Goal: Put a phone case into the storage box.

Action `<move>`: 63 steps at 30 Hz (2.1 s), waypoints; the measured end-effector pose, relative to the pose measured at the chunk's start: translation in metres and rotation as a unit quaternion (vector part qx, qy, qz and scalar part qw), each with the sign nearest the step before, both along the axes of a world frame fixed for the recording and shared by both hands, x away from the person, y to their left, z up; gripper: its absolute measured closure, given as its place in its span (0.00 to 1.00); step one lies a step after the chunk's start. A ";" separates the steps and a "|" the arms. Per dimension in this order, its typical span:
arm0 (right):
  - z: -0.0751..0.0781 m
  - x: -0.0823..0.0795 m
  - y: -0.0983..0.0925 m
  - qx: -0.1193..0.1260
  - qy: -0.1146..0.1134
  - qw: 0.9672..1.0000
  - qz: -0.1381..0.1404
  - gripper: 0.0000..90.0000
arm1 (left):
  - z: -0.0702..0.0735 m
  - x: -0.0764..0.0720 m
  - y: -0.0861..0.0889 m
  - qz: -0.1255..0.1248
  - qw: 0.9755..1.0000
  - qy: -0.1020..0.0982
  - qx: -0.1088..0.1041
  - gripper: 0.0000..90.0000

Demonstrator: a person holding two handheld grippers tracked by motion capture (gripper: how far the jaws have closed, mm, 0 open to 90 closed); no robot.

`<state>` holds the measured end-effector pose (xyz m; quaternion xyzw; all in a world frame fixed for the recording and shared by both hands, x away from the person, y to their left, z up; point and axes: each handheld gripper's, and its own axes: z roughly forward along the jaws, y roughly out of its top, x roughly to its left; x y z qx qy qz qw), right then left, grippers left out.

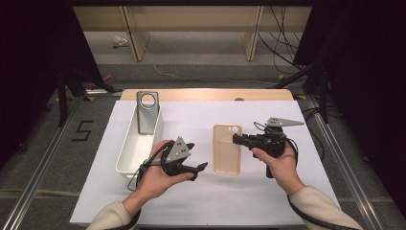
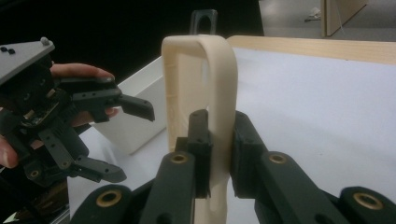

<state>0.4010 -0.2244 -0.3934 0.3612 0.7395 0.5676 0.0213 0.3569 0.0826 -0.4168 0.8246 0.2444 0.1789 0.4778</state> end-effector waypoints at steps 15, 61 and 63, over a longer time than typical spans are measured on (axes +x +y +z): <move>-0.004 -0.002 0.015 -0.003 0.000 1.000 0.002 0.90 | 0.019 0.007 -0.008 0.039 0.997 0.007 -0.066 0.31; -0.005 -0.003 0.019 -0.006 -0.003 1.000 -0.001 0.90 | 0.032 0.029 -0.023 0.095 0.987 0.044 -0.121 0.87; -0.005 -0.003 0.019 -0.006 -0.004 1.000 0.000 0.90 | 0.032 0.029 -0.023 0.098 0.987 0.046 -0.123 0.88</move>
